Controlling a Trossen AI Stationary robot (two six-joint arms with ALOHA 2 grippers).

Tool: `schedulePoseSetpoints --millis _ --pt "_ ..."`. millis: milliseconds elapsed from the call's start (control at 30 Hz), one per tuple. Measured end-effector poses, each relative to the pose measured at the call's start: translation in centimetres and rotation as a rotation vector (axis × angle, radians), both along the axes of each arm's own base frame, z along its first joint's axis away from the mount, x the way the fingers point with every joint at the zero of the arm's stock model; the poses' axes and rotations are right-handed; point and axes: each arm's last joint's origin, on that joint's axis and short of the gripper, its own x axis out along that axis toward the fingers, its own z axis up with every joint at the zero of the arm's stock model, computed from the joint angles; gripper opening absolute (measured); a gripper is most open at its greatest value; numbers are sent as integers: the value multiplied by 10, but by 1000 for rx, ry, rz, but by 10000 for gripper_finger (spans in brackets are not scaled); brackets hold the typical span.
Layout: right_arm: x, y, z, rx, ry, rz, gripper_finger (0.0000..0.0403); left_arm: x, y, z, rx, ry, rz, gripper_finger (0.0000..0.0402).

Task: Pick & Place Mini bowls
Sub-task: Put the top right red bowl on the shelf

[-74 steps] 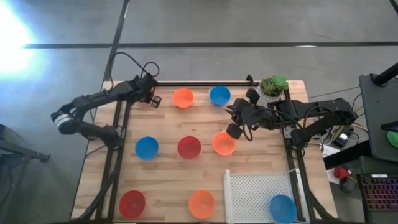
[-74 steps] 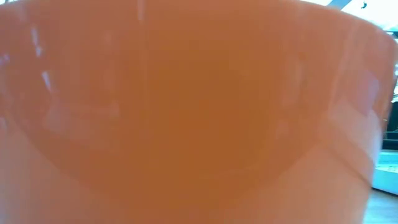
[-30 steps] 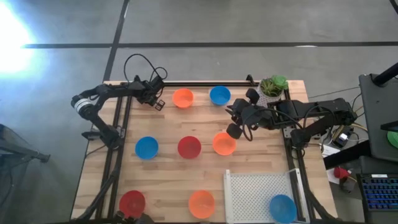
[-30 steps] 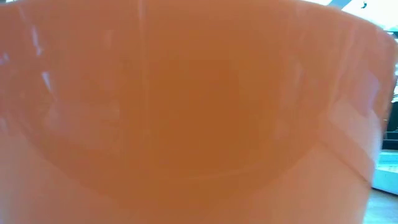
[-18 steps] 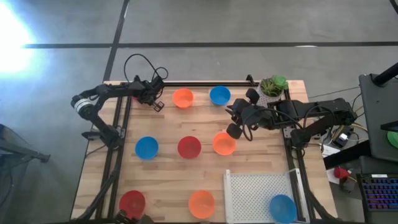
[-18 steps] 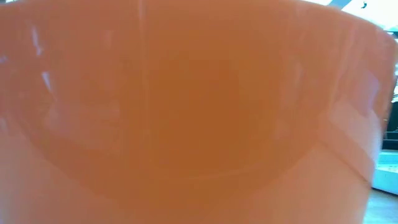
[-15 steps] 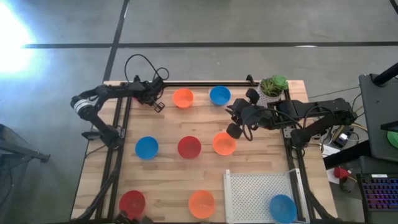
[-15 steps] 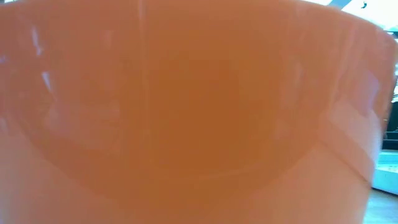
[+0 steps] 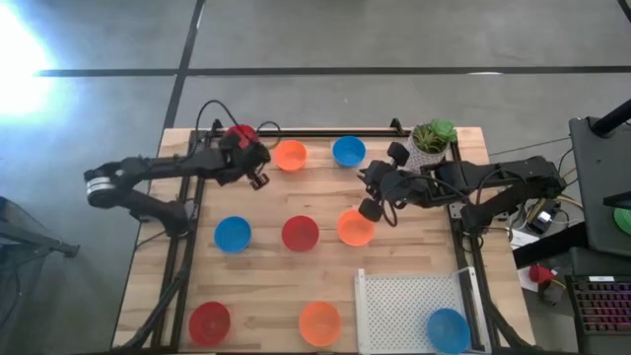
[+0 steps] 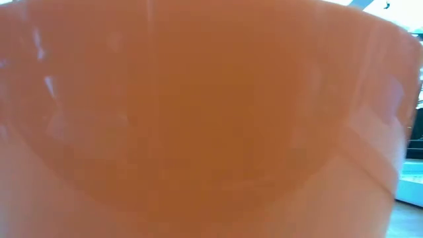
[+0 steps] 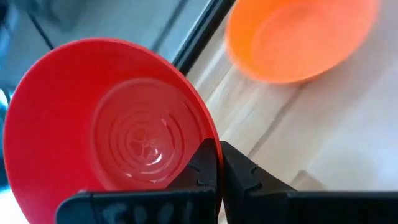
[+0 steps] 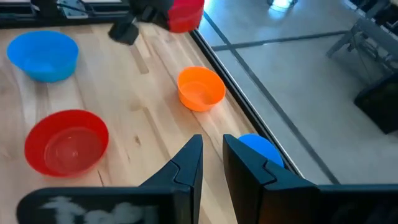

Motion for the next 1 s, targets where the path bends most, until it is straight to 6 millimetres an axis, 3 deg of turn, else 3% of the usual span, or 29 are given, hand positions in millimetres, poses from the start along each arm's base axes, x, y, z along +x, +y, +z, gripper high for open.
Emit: schedulePoseSetpoints --millis 233,500,800,1000 --pt "17 11 -15 -152 -77 153 59 18 -53 9 212 139 -242 0" --pt "26 14 -37 -315 -151 237 59 31 -98 14 441 215 -388 0" --pt "27 14 -62 -385 -310 237 59 52 -119 15 569 243 -531 0" --pt "26 13 -64 -388 -306 238 59 72 -123 4 635 318 -597 0"
